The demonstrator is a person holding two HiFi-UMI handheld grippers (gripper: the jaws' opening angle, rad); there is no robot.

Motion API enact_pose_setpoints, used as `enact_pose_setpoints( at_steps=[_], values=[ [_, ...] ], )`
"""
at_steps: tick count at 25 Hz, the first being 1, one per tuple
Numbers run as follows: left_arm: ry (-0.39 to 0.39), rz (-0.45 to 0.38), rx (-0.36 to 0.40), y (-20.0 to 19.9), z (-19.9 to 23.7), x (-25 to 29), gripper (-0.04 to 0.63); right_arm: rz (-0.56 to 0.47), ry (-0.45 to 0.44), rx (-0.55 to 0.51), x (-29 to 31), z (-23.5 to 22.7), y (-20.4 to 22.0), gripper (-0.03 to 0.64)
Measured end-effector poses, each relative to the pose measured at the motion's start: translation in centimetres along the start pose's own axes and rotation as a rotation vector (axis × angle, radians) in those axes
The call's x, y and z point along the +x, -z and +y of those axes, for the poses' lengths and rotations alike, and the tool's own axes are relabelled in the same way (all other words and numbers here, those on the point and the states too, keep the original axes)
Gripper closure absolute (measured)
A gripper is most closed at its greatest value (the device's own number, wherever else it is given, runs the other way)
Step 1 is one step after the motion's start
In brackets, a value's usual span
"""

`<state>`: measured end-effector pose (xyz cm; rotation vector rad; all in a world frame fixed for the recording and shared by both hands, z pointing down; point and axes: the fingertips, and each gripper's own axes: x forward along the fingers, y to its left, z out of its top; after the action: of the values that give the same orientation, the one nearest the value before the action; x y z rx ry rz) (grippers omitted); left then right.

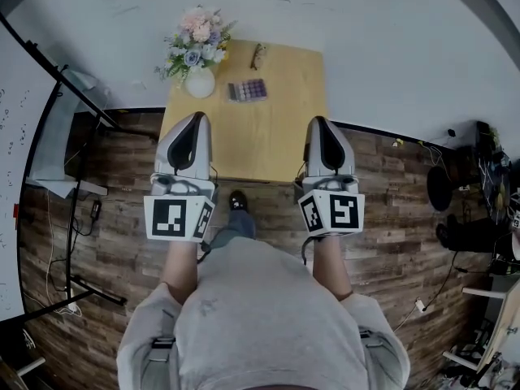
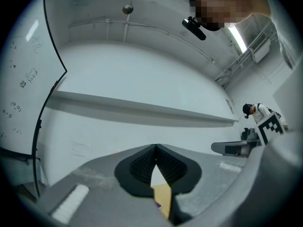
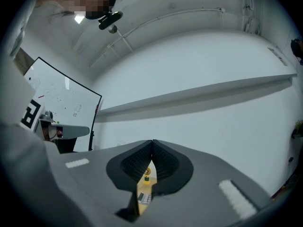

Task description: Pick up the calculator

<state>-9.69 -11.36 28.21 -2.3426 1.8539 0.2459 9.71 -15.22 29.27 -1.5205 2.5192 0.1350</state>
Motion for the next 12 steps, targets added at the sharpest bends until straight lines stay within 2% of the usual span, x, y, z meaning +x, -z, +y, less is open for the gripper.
enact_pose_setpoints(
  at_steps=[12],
  values=[
    [0.006, 0.011, 0.005, 1.6, 2.3, 8.2, 0.591, -0.004, -0.005, 0.000, 7.7, -3.4, 1.0, 0.614]
  ],
)
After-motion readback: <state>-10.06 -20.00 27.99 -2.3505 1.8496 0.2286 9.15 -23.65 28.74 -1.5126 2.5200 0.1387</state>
